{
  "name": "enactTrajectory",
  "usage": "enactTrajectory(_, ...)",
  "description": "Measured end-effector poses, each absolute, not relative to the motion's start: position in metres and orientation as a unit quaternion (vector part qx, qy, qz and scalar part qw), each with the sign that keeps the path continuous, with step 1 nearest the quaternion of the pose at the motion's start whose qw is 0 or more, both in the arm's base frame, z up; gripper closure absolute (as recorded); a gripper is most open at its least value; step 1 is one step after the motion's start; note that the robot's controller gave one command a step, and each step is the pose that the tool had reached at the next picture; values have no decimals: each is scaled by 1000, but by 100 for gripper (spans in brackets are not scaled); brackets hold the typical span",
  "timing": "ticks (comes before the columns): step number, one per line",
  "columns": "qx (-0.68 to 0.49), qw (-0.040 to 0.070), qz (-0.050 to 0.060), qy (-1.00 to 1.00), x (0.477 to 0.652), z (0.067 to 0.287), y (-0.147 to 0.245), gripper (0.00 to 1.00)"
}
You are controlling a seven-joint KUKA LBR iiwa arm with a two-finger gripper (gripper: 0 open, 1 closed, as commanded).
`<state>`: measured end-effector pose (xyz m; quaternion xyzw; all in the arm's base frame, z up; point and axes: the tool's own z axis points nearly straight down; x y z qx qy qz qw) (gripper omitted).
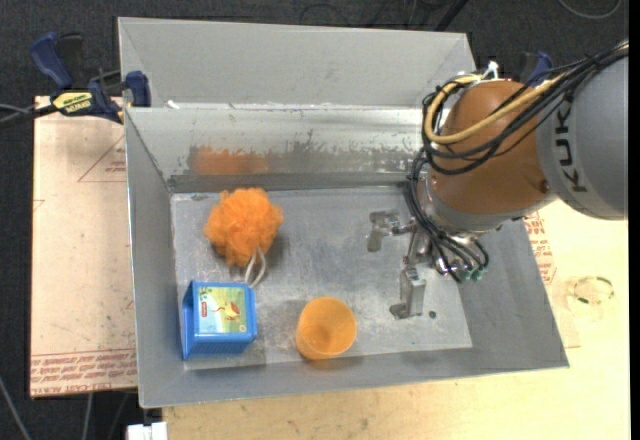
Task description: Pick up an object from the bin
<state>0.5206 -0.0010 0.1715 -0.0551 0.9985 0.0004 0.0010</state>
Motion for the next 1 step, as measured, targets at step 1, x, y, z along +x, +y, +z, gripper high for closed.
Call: enactTrajectory(1,-64,-1,1,998,512,160,56,0)
